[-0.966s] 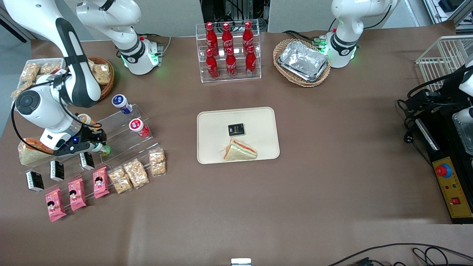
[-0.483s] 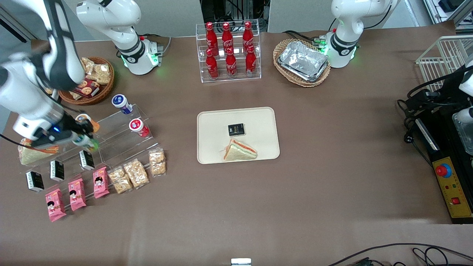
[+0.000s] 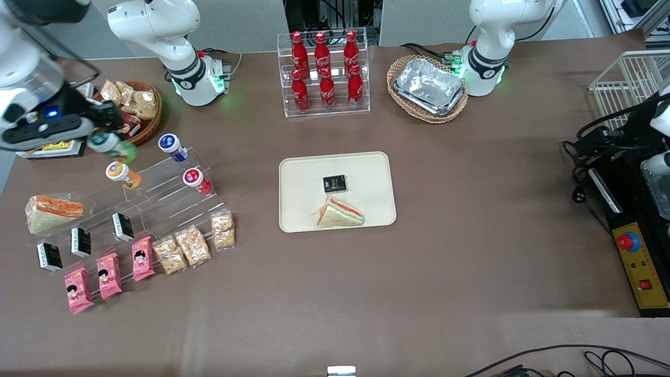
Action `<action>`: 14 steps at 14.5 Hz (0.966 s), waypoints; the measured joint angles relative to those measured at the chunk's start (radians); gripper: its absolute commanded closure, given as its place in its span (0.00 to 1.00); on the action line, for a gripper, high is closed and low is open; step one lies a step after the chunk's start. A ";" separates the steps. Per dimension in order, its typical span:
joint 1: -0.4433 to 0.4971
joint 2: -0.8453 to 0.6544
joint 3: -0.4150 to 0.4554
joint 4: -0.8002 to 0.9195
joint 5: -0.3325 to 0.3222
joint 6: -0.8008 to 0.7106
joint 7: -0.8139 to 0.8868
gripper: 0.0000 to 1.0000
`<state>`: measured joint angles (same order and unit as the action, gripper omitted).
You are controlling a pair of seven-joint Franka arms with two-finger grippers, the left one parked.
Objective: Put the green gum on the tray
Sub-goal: 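Lift the green gum bottle out of the rack with the right gripper, then carry the bottle over the cream tray and lower it beside the packet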
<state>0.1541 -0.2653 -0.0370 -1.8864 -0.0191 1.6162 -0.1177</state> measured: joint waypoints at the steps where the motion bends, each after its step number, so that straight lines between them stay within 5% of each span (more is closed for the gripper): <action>1: 0.015 0.000 0.031 0.004 0.015 -0.009 0.066 0.80; 8: 0.039 0.041 0.392 0.004 0.075 0.020 0.552 0.83; 14: 0.014 0.219 0.557 -0.062 0.078 0.273 0.736 0.83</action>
<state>0.1684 -0.0460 0.5196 -1.9484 0.0589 1.8896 0.6188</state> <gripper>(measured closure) 0.414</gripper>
